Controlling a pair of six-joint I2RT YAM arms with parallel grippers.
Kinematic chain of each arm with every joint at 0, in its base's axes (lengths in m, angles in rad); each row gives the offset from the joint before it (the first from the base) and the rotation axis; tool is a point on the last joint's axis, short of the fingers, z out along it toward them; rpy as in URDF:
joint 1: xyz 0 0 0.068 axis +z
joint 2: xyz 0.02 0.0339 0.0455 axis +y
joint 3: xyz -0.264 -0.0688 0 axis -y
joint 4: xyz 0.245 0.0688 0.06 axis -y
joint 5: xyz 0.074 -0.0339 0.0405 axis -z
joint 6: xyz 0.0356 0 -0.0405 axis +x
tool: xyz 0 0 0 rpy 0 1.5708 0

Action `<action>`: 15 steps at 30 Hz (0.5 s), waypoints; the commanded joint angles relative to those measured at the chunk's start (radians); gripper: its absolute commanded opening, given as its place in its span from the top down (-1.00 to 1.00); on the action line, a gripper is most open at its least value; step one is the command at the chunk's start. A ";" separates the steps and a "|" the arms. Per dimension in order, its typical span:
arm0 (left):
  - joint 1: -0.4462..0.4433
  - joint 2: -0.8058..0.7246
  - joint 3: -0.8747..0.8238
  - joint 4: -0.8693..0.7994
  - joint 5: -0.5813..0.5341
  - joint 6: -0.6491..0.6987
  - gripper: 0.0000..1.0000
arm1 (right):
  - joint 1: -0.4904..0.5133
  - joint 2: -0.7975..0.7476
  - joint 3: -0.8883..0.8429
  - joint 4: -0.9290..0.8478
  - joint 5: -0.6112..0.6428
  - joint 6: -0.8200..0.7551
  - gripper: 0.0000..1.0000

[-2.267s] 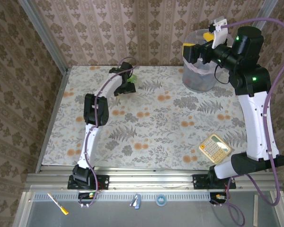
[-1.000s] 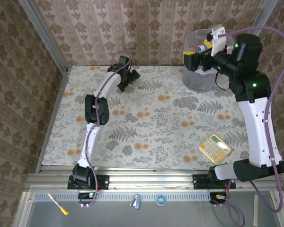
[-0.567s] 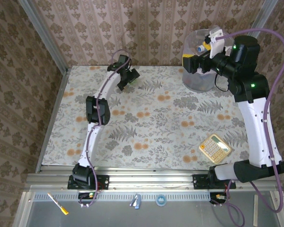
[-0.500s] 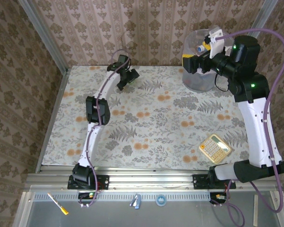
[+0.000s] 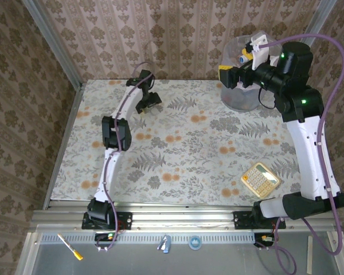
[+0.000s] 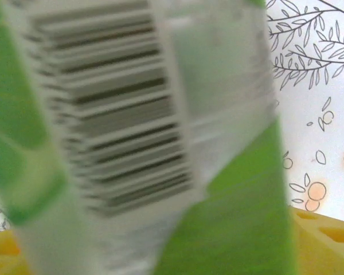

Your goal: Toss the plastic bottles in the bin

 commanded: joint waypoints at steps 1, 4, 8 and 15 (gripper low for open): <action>0.025 -0.062 -0.054 -0.086 -0.049 0.099 -0.58 | 0.006 0.000 -0.012 0.037 -0.023 -0.004 -1.00; 0.027 -0.097 -0.100 -0.057 -0.041 0.130 -0.34 | 0.006 -0.007 -0.024 0.045 -0.022 0.005 -1.00; 0.027 -0.155 -0.186 -0.008 -0.026 0.173 0.04 | 0.006 -0.011 -0.028 0.045 -0.024 0.013 -1.00; 0.012 -0.392 -0.476 0.197 -0.027 0.283 0.18 | 0.006 -0.021 -0.044 0.074 -0.016 0.023 -1.00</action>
